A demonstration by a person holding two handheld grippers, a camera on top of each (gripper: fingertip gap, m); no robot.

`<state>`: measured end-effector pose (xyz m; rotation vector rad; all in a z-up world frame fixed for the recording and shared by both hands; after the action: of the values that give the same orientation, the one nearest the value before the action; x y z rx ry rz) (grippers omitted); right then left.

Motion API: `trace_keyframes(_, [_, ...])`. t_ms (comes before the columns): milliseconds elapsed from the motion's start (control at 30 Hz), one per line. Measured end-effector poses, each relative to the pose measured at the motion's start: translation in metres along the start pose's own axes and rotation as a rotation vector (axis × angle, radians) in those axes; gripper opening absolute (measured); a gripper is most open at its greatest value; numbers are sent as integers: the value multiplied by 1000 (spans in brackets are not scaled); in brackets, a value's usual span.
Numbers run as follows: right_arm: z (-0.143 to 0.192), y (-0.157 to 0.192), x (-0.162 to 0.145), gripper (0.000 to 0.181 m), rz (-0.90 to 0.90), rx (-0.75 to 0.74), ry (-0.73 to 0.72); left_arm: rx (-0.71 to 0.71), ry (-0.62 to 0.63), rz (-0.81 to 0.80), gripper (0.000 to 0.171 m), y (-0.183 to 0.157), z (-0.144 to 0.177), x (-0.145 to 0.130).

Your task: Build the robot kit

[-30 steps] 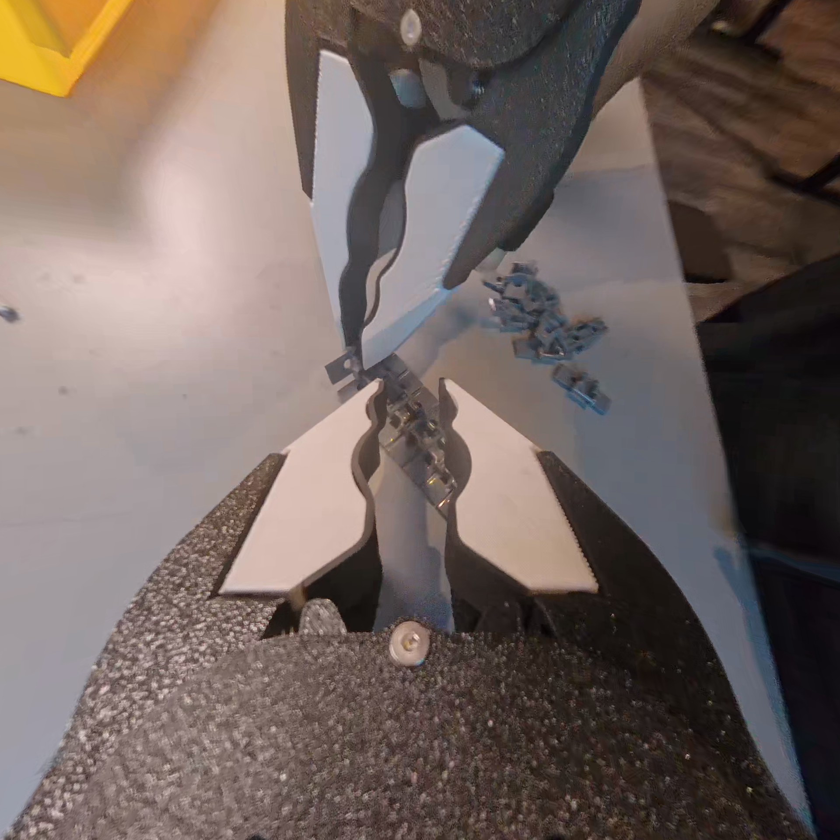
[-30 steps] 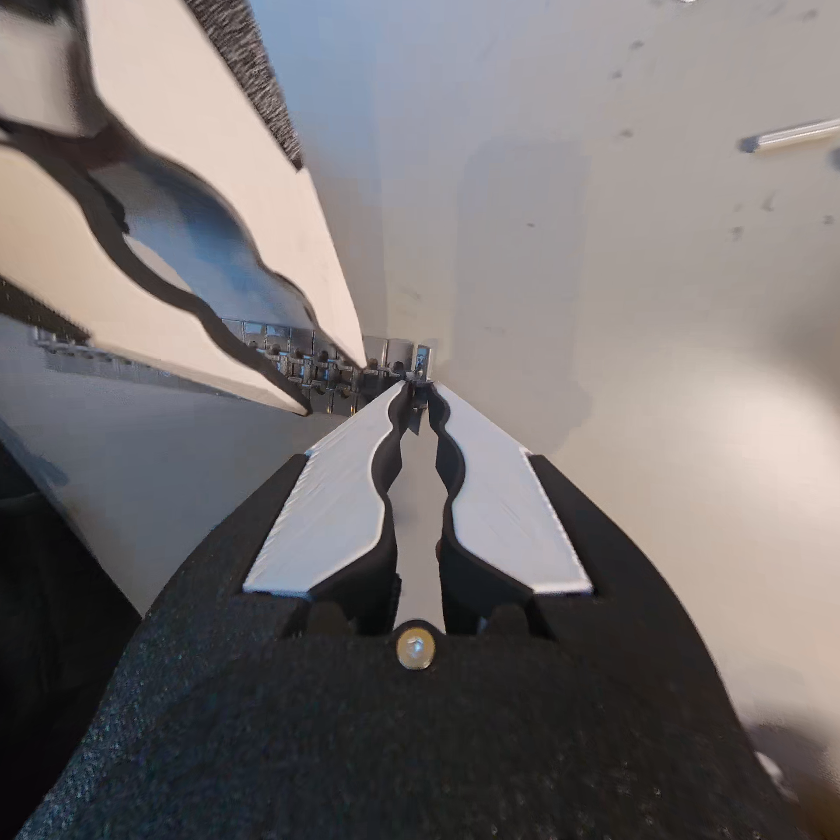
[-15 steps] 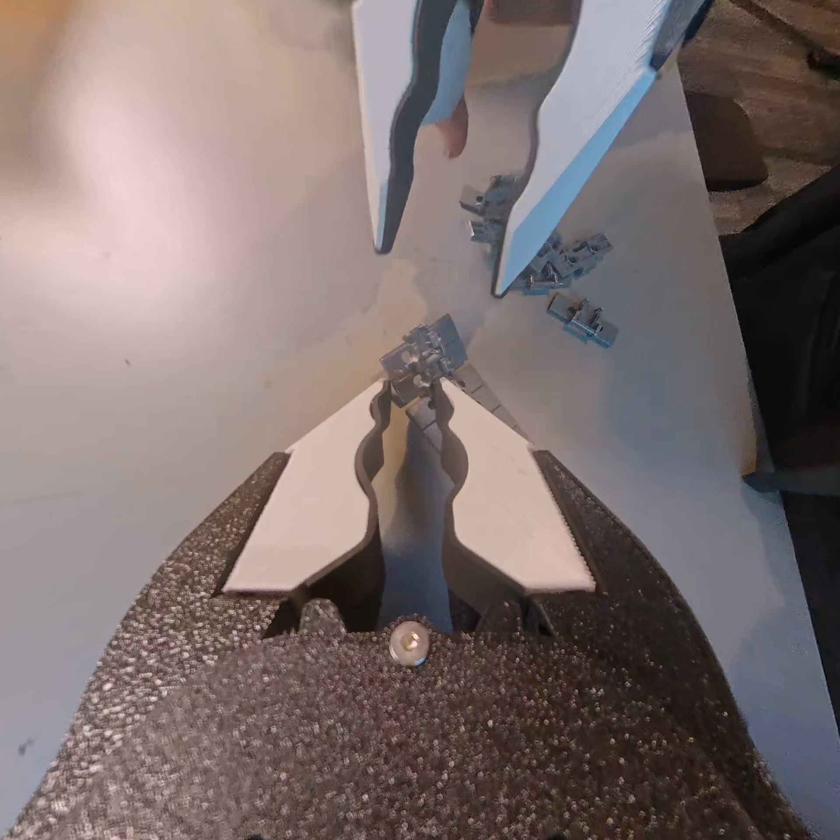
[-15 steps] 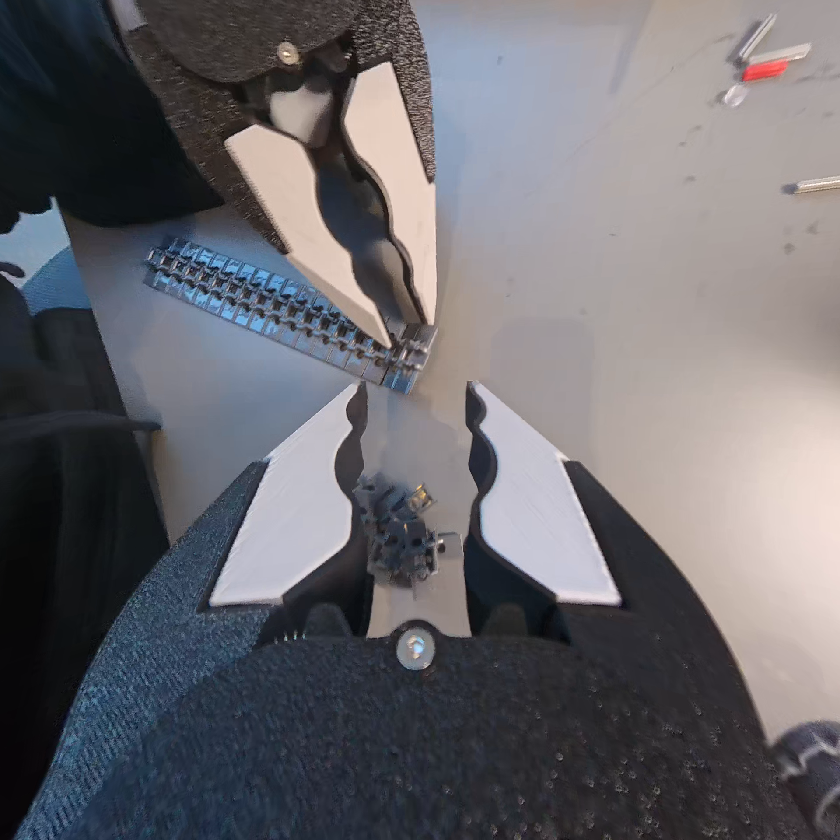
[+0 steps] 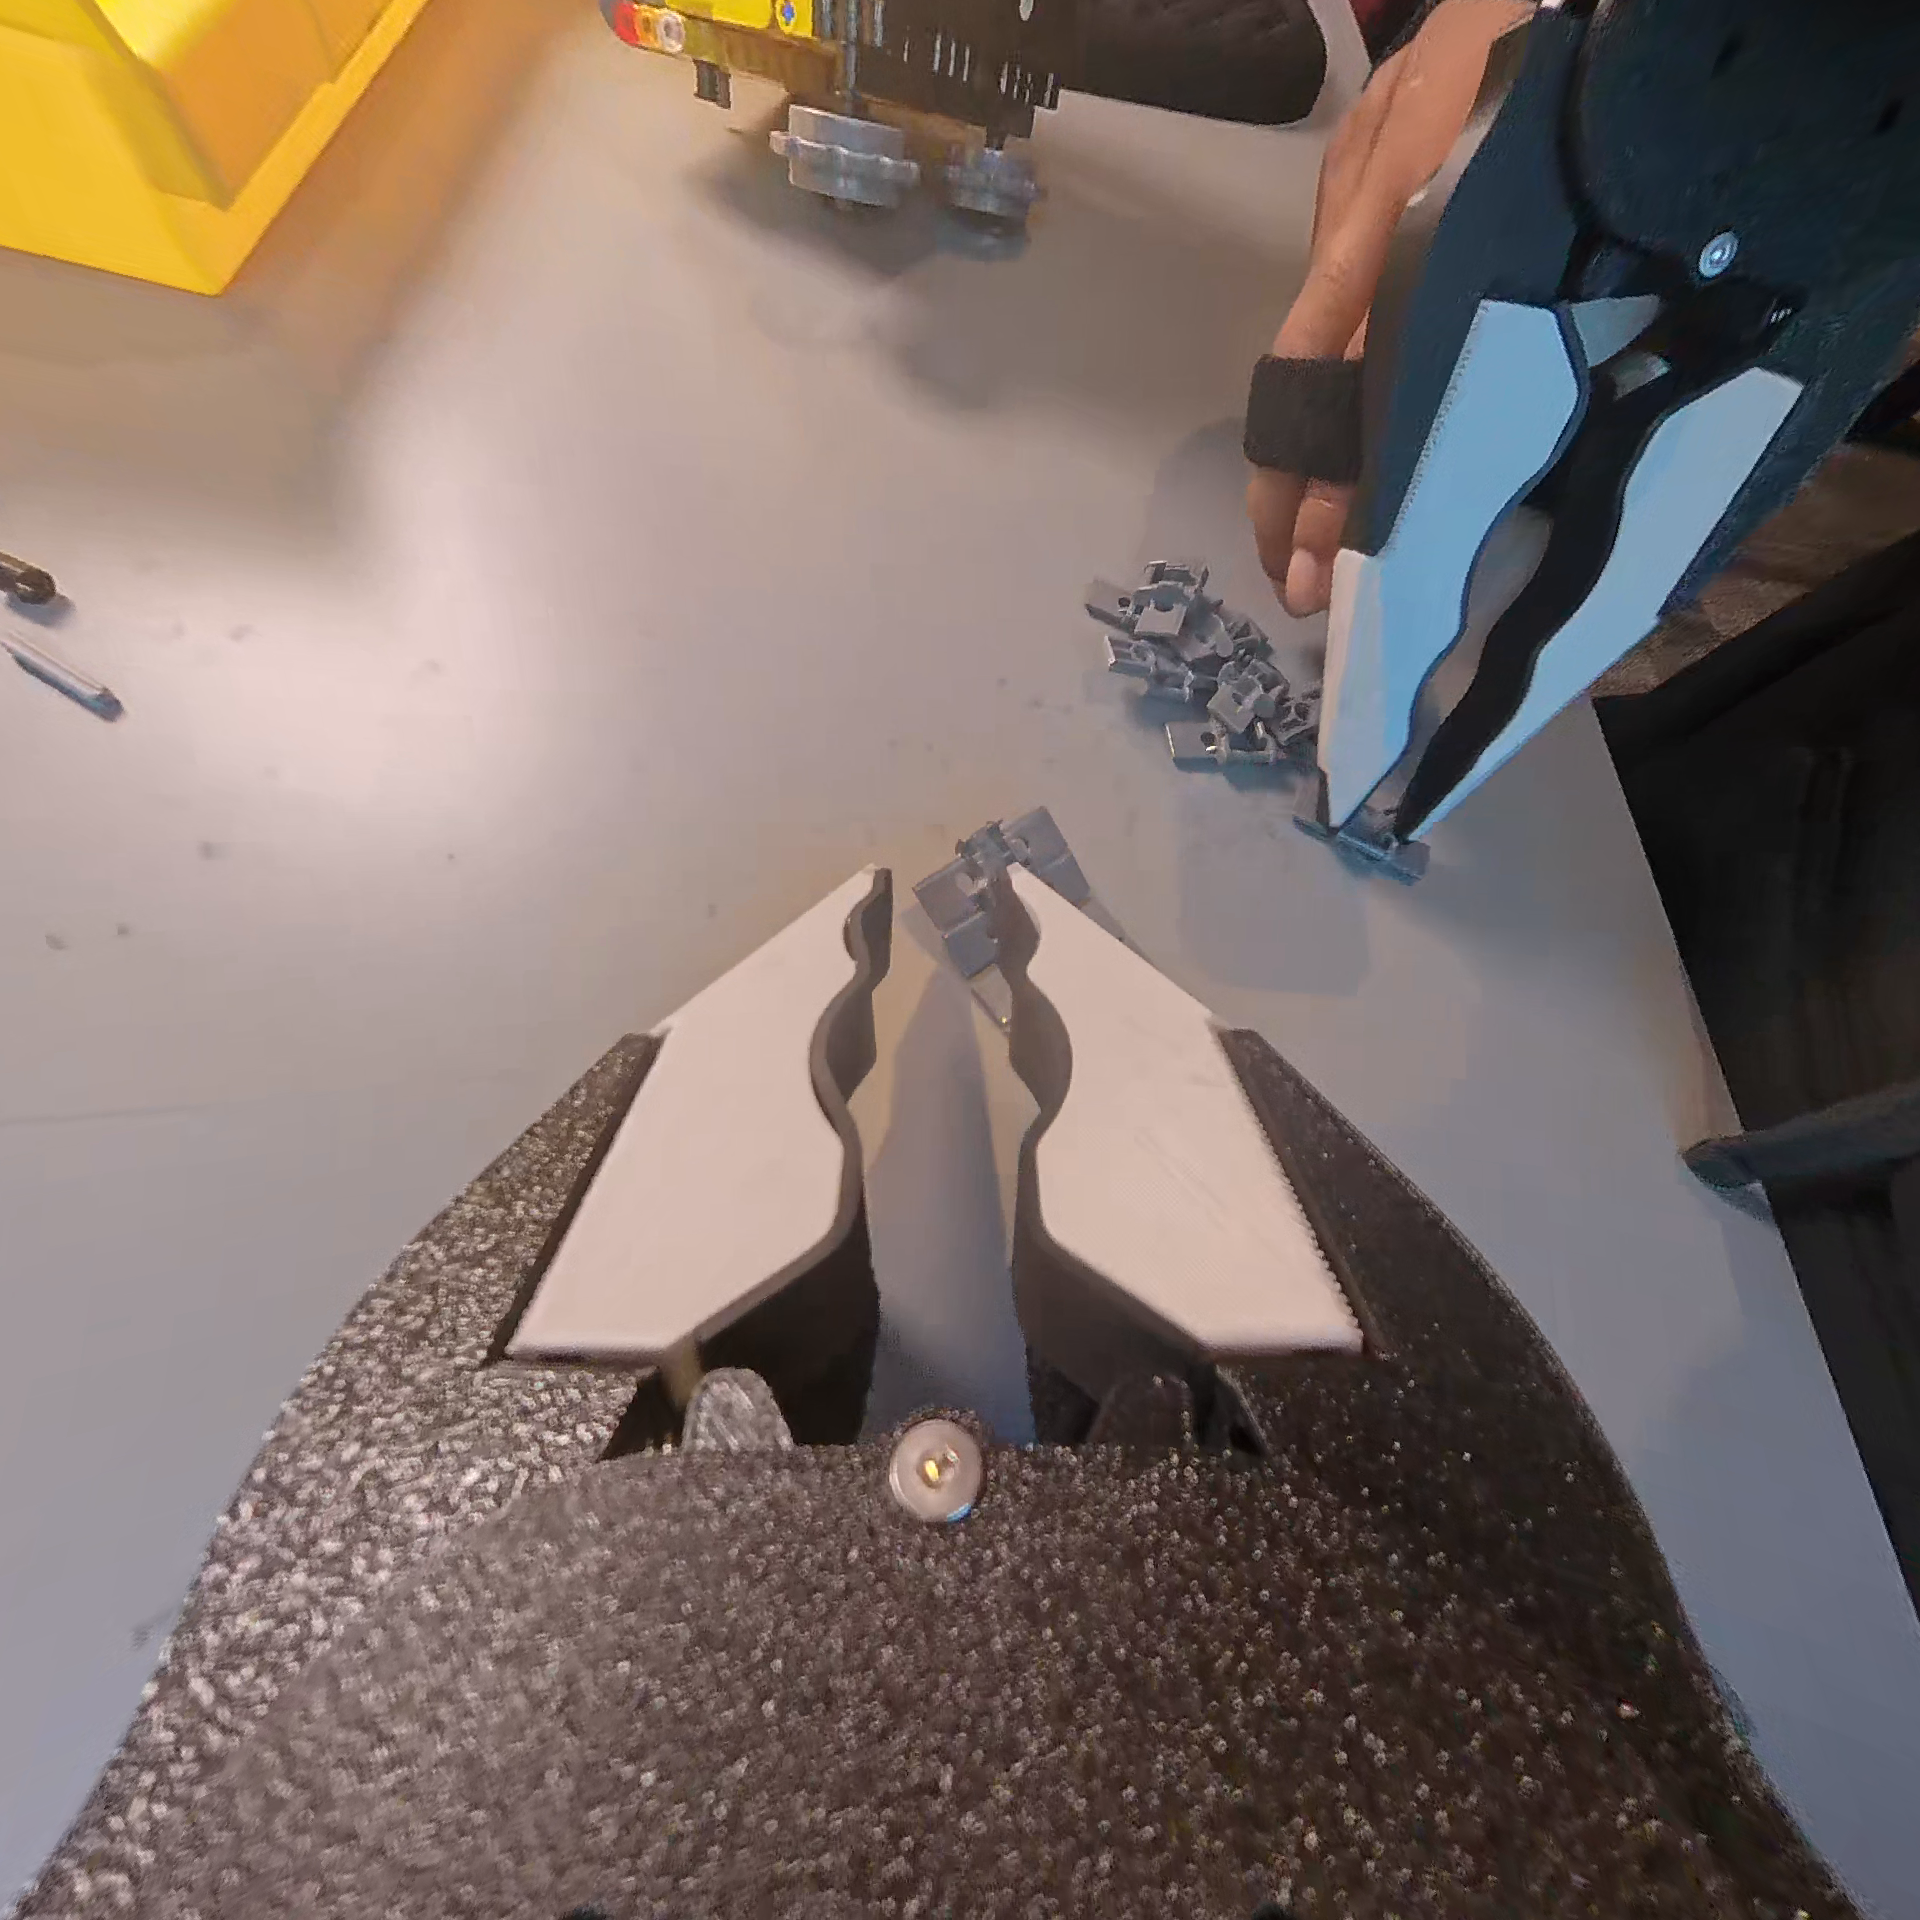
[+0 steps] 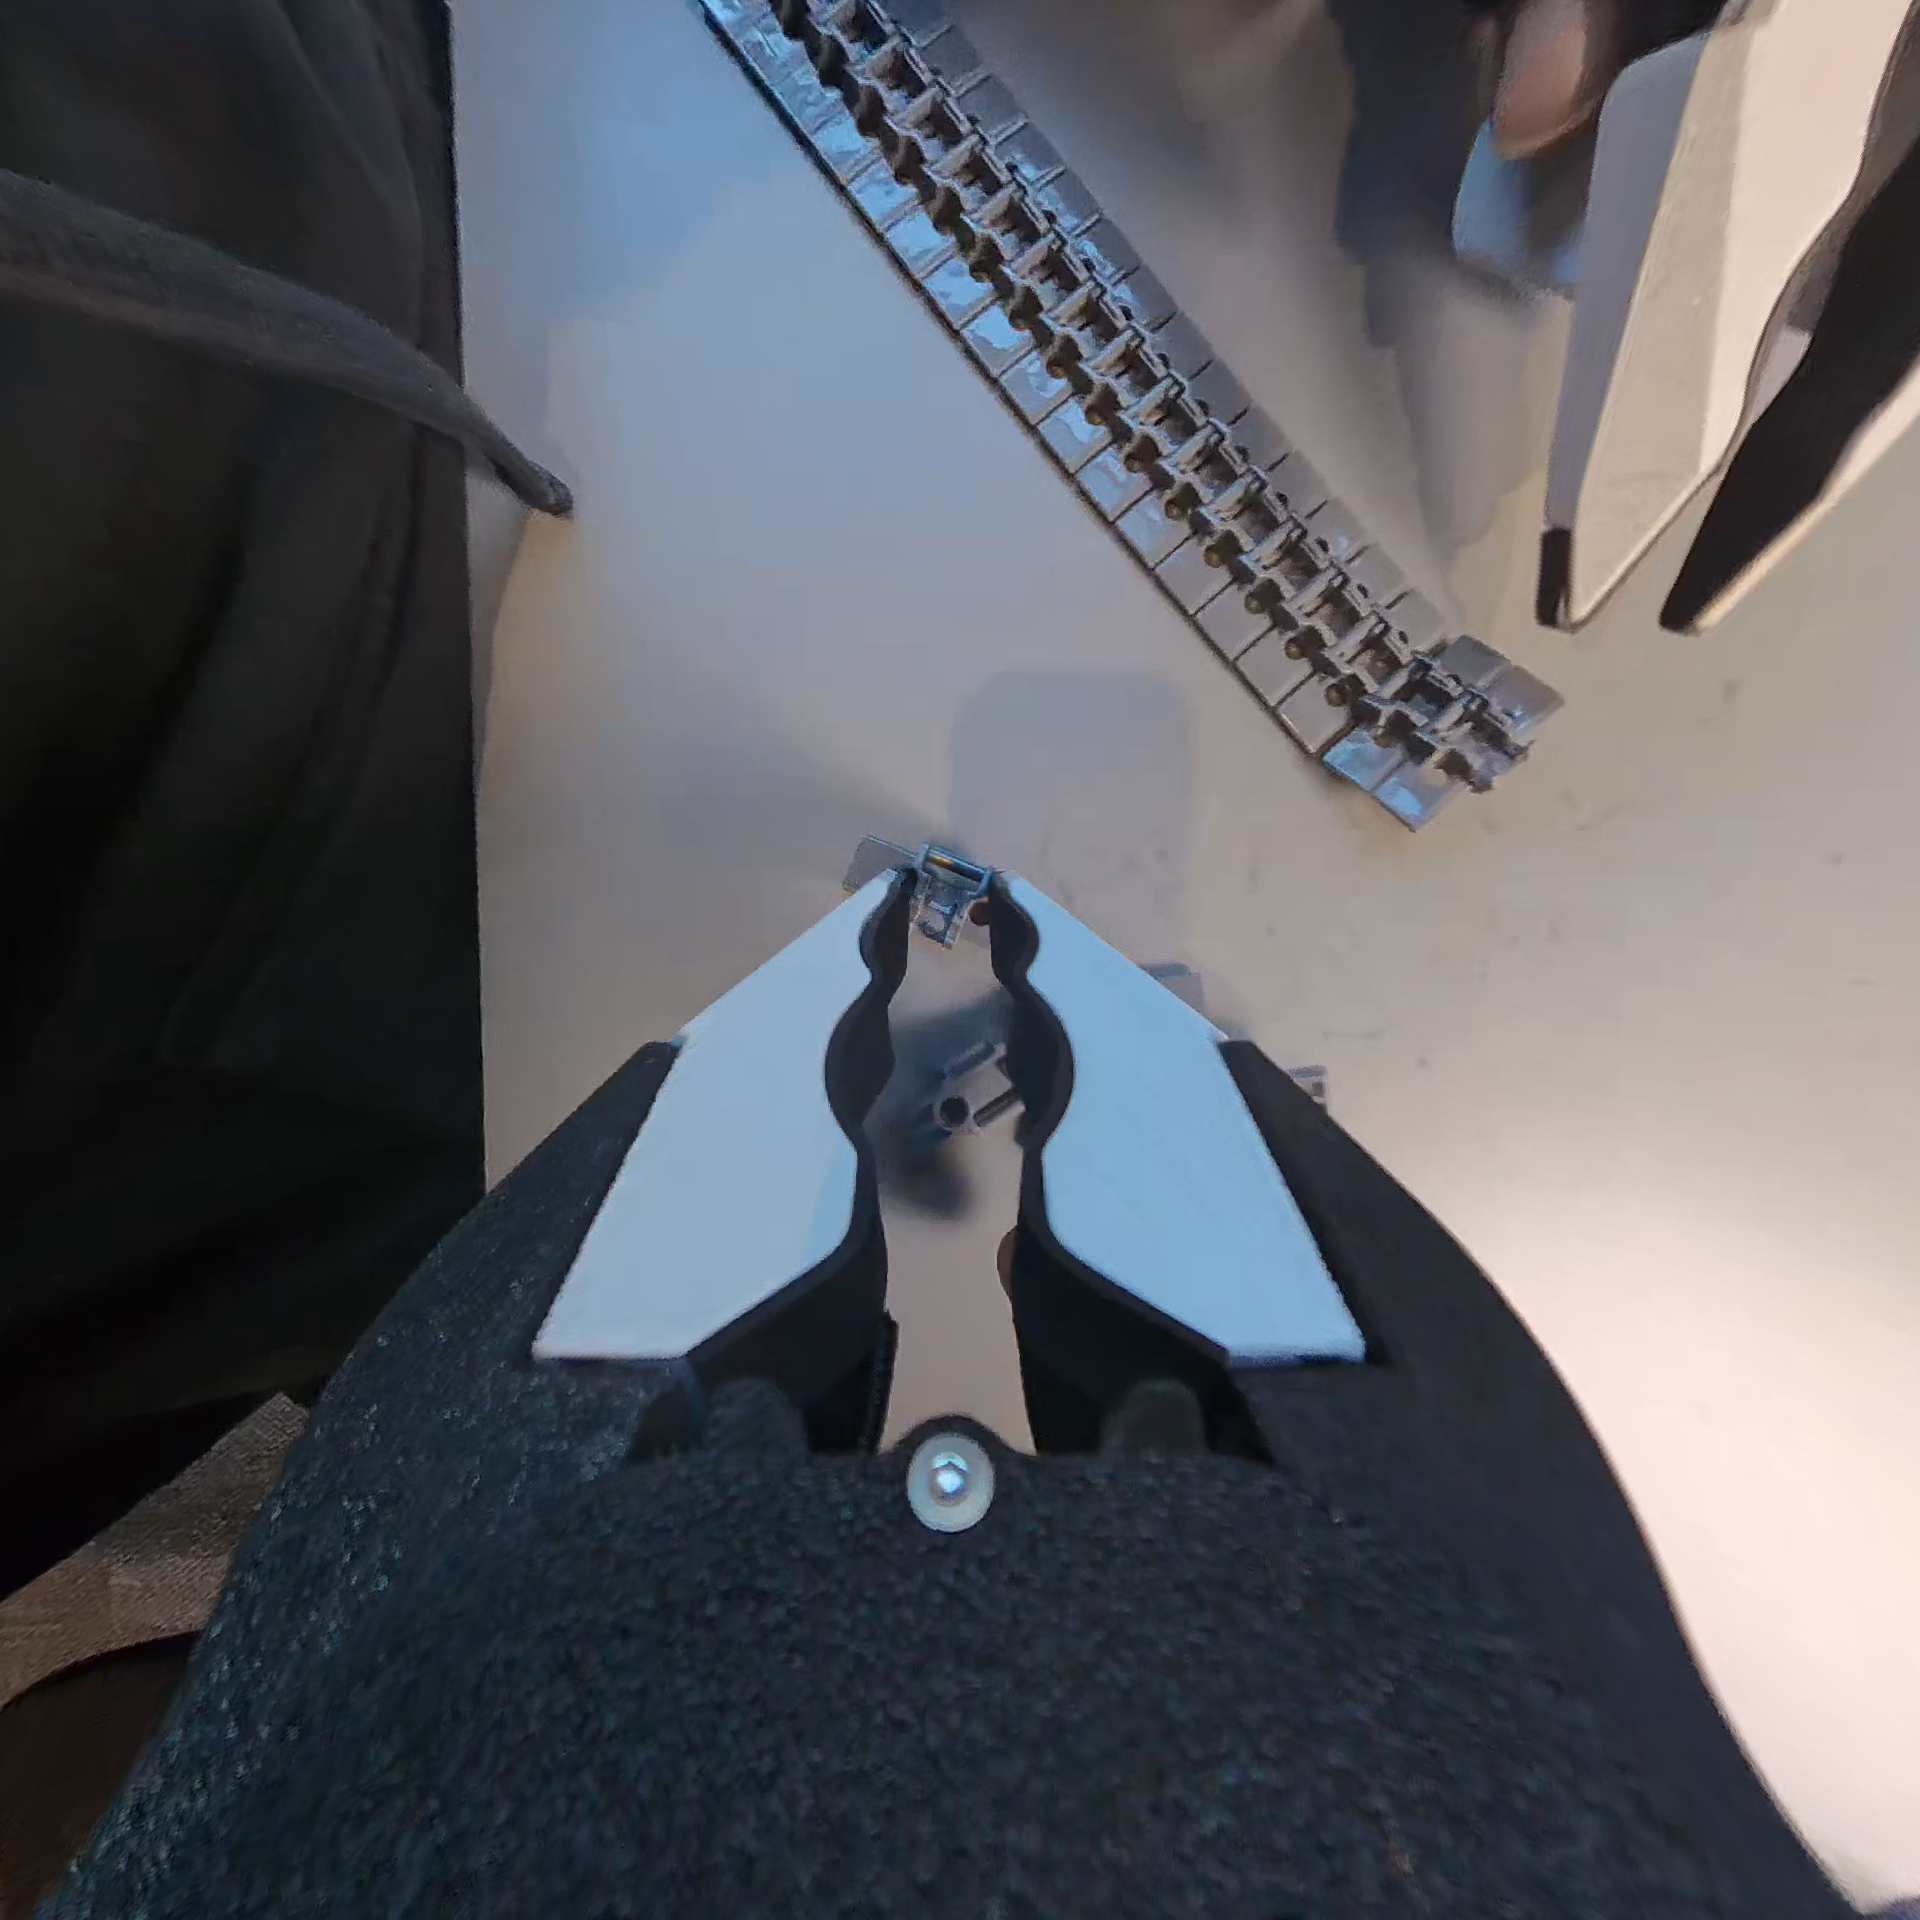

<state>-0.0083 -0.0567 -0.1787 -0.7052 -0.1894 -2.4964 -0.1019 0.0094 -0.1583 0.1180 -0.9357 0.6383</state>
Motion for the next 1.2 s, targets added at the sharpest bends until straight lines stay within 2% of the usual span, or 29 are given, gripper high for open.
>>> trace_keyframes(100, [3,-1,5,15,2,17,-44,22,19,-1,13,2,-11,2])
trace_keyframes(200, [4,-2,10,14,21,13,-68,111,149,-30,16,12,-23,-12])
trace_keyframes(300, [8,-5,16,14,21,-4,-118,202,137,-72,14,19,-20,-6])
trace_keyframes(367, [17,-12,22,14,-1,-42,-187,198,39,-45,12,19,-9,7])
trace_keyframes(400, [23,-18,27,14,-18,-64,-238,148,-22,-11,11,15,-4,14])
trace_keyframes(567, [59,-57,50,15,-26,-285,-488,-280,-330,203,18,-23,28,50])
trace_keyframes(700, [79,-80,67,15,51,-424,-629,-438,-463,284,21,-30,46,65])
trace_keyframes(833, [93,-99,87,15,108,-486,-732,-447,-511,265,24,-32,52,72])
trace_keyframes(1033, [89,-113,99,13,263,-511,-730,-335,-568,230,12,-19,62,77])
trace_keyframes(1200, [103,-108,102,20,42,-295,-999,-359,-634,159,7,-27,70,84])
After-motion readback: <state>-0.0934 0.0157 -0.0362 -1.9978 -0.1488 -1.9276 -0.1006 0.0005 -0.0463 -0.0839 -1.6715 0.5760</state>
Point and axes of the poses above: each gripper's, where its closed fingertips meet, z back along the fingers, x out of its top, y = z × x across the jaws, the point moved 1 cm from there along z, back along the fingers, and after that the axes turned 3 degrees about y, right-handed, at the moved point
